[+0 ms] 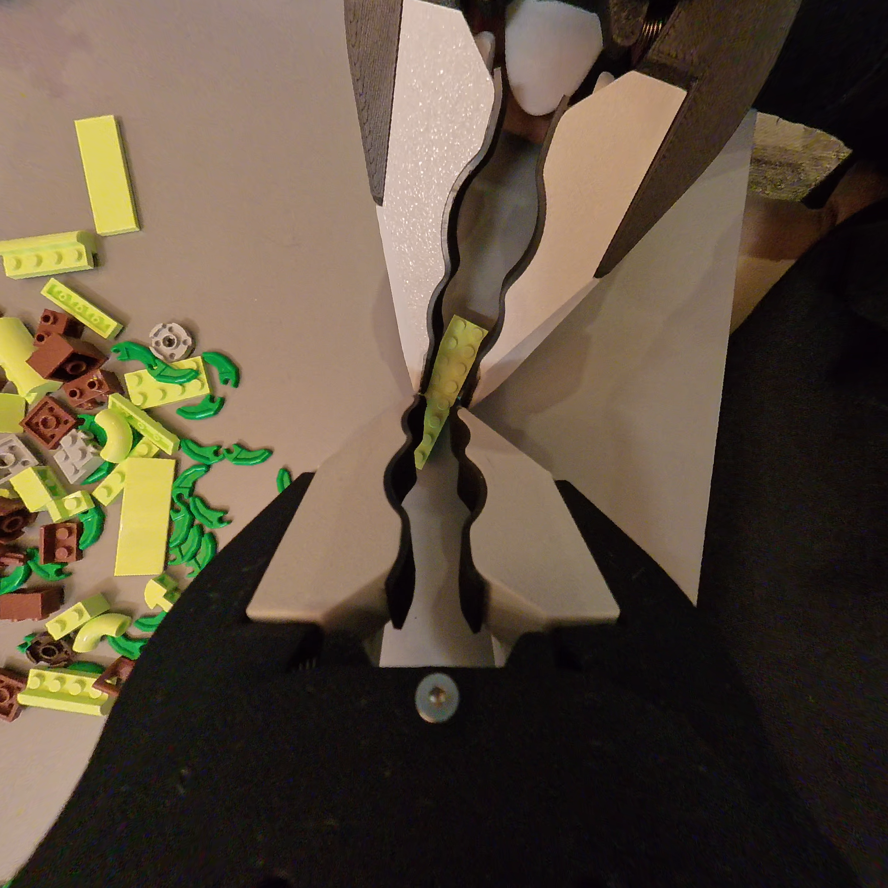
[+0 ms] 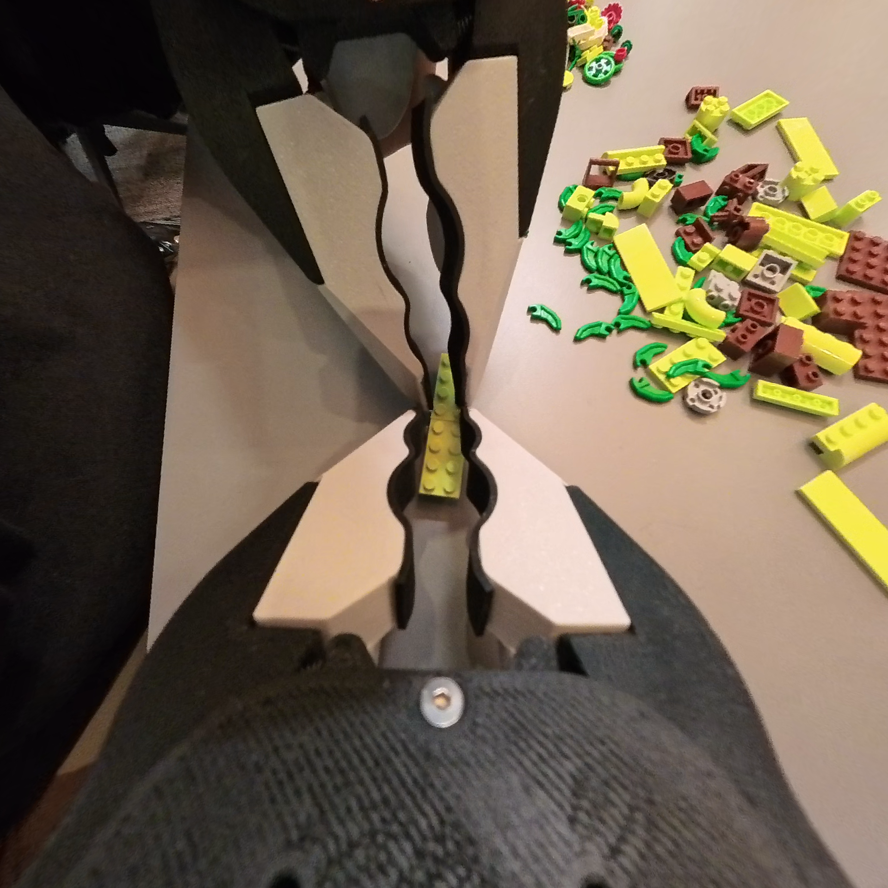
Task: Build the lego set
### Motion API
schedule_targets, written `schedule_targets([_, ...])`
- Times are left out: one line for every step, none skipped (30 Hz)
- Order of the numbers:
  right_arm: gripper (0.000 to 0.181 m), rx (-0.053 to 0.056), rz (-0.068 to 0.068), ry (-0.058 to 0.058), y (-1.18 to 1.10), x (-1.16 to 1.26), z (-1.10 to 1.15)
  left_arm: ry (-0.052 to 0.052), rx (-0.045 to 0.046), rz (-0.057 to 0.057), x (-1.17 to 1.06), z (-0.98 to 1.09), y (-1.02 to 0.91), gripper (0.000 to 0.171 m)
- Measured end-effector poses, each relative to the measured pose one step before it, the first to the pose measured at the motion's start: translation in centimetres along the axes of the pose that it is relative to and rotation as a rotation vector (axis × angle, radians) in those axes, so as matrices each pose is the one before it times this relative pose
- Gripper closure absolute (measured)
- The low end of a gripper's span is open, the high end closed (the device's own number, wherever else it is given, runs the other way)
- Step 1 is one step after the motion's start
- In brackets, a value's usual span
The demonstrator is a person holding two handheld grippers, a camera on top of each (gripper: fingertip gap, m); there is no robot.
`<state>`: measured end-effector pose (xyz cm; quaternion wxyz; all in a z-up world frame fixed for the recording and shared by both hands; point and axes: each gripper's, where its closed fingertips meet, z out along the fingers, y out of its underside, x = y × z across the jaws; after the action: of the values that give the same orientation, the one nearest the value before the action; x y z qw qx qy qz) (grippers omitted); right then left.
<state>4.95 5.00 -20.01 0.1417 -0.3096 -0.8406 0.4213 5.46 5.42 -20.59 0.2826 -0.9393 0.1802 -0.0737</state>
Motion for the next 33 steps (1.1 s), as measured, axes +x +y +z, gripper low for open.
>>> schedule_targets([0.169,0.0007,0.0019,-0.0006,-0.011,0.012,-0.027,-0.0012,-0.00034,0.0016,-0.006,-0.003,0.007,0.164])
schedule_targets([0.168,0.0019,0.0048,-0.0011,-0.023,0.032,-0.028,0.0004,0.00072,-0.0001,0.004,-0.007,0.008,0.164])
schedule_targets([0.167,0.0030,0.0063,-0.0011,-0.033,0.056,-0.030,0.0020,0.00174,-0.0018,0.003,0.003,-0.012,0.164])
schedule_targets([0.167,0.0039,0.0063,0.0025,-0.047,0.091,-0.039,0.0030,0.00216,-0.0026,-0.001,-0.007,-0.002,0.164])
schedule_targets([0.167,0.0055,0.0038,0.0023,-0.065,0.067,-0.066,0.0028,0.00193,-0.0022,0.002,0.002,0.004,0.164])
schedule_targets([0.168,0.0060,0.0014,0.0003,-0.073,0.014,-0.058,0.0021,0.00142,-0.0012,0.001,0.000,-0.008,0.164])
schedule_targets([0.168,0.0043,0.0005,-0.0014,-0.055,-0.008,-0.046,0.0015,0.00078,-0.0007,-0.001,-0.002,-0.002,0.164])
schedule_targets([0.168,-0.0004,0.0007,-0.0022,0.010,-0.014,0.007,0.0006,0.00040,-0.0003,0.002,0.000,-0.003,0.164])
schedule_targets([0.170,-0.0077,0.0009,-0.0021,0.094,-0.016,0.083,-0.0001,-0.00005,0.0005,0.005,0.002,-0.002,0.164])
schedule_targets([0.173,-0.0143,0.0002,-0.0009,0.173,-0.011,0.153,-0.0002,0.00000,0.0002,0.004,0.003,-0.003,0.164])
schedule_targets([0.175,-0.0029,-0.0007,0.0059,0.034,0.058,0.040,0.0001,-0.00051,0.0000,0.001,-0.004,0.007,0.164])
schedule_targets([0.176,0.0000,-0.0009,0.0041,-0.004,0.044,0.007,0.0000,0.00002,-0.0006,0.005,0.000,0.000,0.164])
schedule_targets([0.176,-0.0002,-0.0005,0.0017,0.003,0.013,0.000,-0.0001,0.00000,-0.0004,0.002,-0.008,-0.006,0.164])
schedule_targets([0.176,-0.0001,-0.0002,0.0007,-0.004,0.005,0.006,0.0001,-0.00004,-0.0002,0.003,0.000,0.001,0.164])
schedule_targets([0.176,0.0000,0.0003,-0.0001,0.000,0.011,-0.001,0.0004,0.00034,-0.0009,0.003,0.000,-0.002,0.164])
schedule_targets([0.176,0.0001,0.0008,-0.0013,0.007,-0.011,-0.011,0.0003,0.00057,-0.0004,-0.002,0.001,-0.005,0.164])
schedule_targets([0.174,0.0008,0.0022,-0.0014,-0.010,0.006,-0.015,-0.0001,0.00051,0.0000,-0.002,0.012,-0.002,0.164])
schedule_targets([0.171,0.0016,0.0050,0.0008,-0.016,0.066,-0.019,-0.0002,-0.00014,0.0002,0.005,0.002,-0.001,0.164])
schedule_targets([0.171,0.0054,0.0077,-0.0001,-0.056,0.078,-0.065,-0.0006,-0.00055,0.0010,-0.007,-0.001,0.005,0.164])
schedule_targets([0.173,0.0125,0.0098,-0.0009,-0.158,0.093,-0.135,-0.0015,-0.00046,0.0022,0.004,0.002,0.003,0.164])
schedule_targets([0.179,0.0178,0.0143,0.0065,-0.212,0.231,-0.191,-0.0033,-0.00024,0.0029,-0.012,-0.008,-0.001,0.164])
schedule_targets([0.181,0.0179,0.0199,0.0124,-0.200,0.363,-0.196,-0.0031,-0.00036,0.0023,0.000,0.007,-0.005,0.164])
schedule_targets([0.181,0.0129,0.0203,0.0045,-0.158,0.272,-0.135,-0.0027,-0.00071,0.0019,-0.004,0.007,-0.005,0.164])
schedule_targets([0.181,0.0060,0.0192,0.0014,-0.075,0.215,-0.064,-0.0014,-0.00120,0.0012,0.000,-0.001,0.008,0.164])
schedule_targets([0.181,-0.0005,0.0145,-0.0020,0.016,0.128,0.005,-0.0005,-0.00014,0.0010,-0.005,0.001,-0.001,0.164])
schedule_targets([0.181,-0.0058,0.0090,0.0003,0.065,0.094,0.060,0.0003,0.00068,0.0001,-0.001,-0.003,0.001,0.164])
schedule_targets([0.181,-0.0100,0.0018,0.0005,0.125,0.017,0.108,0.0011,0.00069,-0.0009,0.003,0.000,-0.004,0.164])
schedule_targets([0.181,-0.0118,-0.0030,0.0055,0.152,0.037,0.128,0.0010,0.00048,-0.0012,0.003,-0.002,-0.001,0.164])
schedule_targets([0.181,-0.0129,-0.0052,0.0062,0.155,0.026,0.139,0.0005,-0.00031,-0.0005,-0.003,0.000,0.000,0.164])
schedule_targets([0.181,-0.0135,-0.0061,0.0034,0.169,-0.021,0.140,-0.0003,-0.00032,0.0001,-0.005,-0.002,0.005,0.164])
schedule_targets([0.181,-0.0131,-0.0055,0.0018,0.156,-0.042,0.131,-0.0012,0.00012,0.0006,-0.006,0.011,-0.015,0.164])
schedule_targets([0.181,-0.0116,-0.0044,0.0005,0.147,-0.039,0.117,-0.0016,0.00000,0.0010,-0.007,0.008,0.007,0.164])
schedule_targets([0.181,-0.0088,-0.0027,0.0015,0.103,-0.011,0.101,-0.0016,-0.00026,0.0009,-0.001,0.005,-0.005,0.164])
